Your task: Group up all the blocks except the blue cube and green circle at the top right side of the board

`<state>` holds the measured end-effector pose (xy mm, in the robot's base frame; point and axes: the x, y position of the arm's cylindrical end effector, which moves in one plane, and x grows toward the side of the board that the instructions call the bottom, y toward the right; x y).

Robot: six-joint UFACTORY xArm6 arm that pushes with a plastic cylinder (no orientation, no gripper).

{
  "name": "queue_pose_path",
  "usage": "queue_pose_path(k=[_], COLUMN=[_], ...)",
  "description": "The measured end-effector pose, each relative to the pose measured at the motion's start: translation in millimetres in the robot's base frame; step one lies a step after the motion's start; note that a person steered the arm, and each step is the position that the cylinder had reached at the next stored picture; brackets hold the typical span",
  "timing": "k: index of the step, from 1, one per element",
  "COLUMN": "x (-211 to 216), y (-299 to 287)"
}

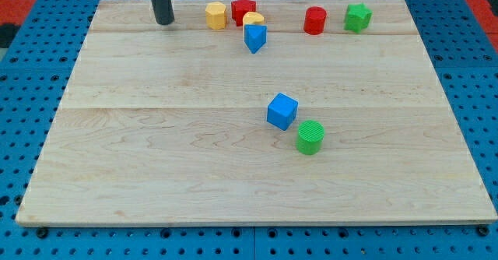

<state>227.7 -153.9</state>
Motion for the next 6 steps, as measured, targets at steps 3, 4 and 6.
queue_pose_path(k=[3, 4, 6], x=[1.5, -8.2, -17.2], y=[191.4, 200.4, 228.3])
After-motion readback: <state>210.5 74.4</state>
